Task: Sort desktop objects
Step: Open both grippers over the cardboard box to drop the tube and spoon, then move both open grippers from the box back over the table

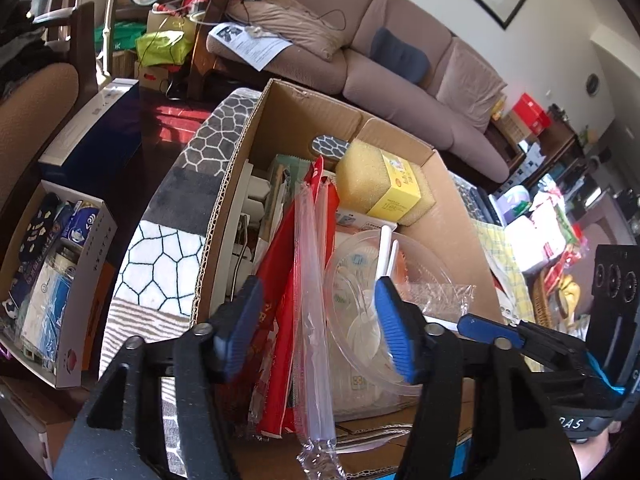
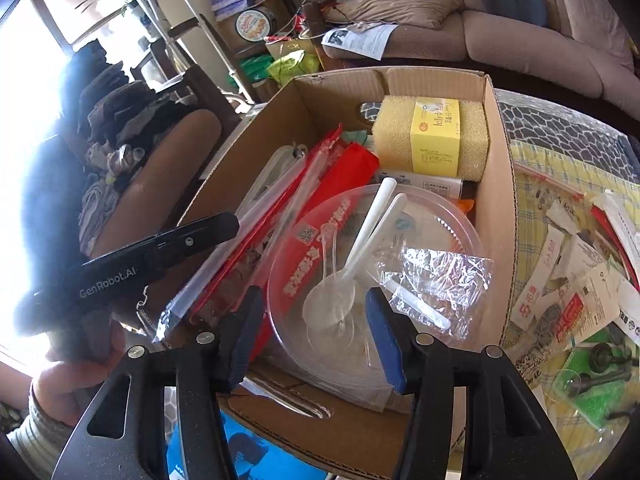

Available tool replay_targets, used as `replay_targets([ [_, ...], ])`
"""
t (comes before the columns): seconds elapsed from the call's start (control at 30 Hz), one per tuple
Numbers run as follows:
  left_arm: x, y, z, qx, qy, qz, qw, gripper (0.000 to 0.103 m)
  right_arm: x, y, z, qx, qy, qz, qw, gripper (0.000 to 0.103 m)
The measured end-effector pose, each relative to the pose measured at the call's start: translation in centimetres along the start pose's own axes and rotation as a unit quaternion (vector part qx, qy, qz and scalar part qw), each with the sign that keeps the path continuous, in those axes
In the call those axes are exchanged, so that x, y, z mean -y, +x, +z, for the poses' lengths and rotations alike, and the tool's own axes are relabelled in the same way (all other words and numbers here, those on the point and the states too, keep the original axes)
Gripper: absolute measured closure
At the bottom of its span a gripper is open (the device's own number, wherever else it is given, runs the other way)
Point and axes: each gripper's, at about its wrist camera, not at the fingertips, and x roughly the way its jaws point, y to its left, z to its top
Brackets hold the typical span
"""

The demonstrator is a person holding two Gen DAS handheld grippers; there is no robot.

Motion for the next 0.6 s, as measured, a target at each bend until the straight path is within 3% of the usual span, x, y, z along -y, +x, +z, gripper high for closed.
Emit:
replay_targets([
  [0.23, 0.6, -1.8, -0.1, 0.003, 0.019, 0.004, 0.9998, 0.046, 1.2, -2.8, -0.9, 0.027, 0.019, -0.003, 0.999, 0.036],
  [0.27, 0.8, -2.0, -0.2, -0.002, 0.031, 0.008, 0.9995, 0.051, 1.5, -3.2, -1.1, 0.029, 0.022, -0.003, 0.999, 0.036],
  [0.3, 1.1, -2.2, -0.4, -0.007, 0.045, 0.014, 0.9988, 0.068, 1.6, -3.6, -1.3, 0.031, 0.025, -0.003, 0.999, 0.036],
  [0.37, 1.9, -2.3, -0.8, -0.020, 0.076, 0.032, 0.9963, 0.081, 1.9, -4.3, -1.7, 0.035, 0.026, -0.004, 0.999, 0.036],
  [0.5, 2.7, -1.0, -1.1, -0.048, 0.105, 0.056, 0.9917, 0.082, 2.4, -5.2, -2.4, 0.040, 0.030, -0.004, 0.999, 0.036],
  [0.53, 2.9, -0.5, -1.2, -0.057, 0.110, 0.058, 0.9907, 0.086, 2.5, -5.3, -2.6, 0.042, 0.032, -0.003, 0.999, 0.036],
  [0.57, 3.0, 0.1, -1.3, -0.063, 0.118, 0.065, 0.9890, 0.097, 2.6, -5.5, -2.7, 0.043, 0.033, -0.003, 0.999, 0.036],
  [0.6, 3.2, 0.6, -1.5, -0.067, 0.129, 0.075, 0.9865, 0.100, 2.7, -5.7, -2.9, 0.044, 0.033, -0.003, 0.998, 0.036],
])
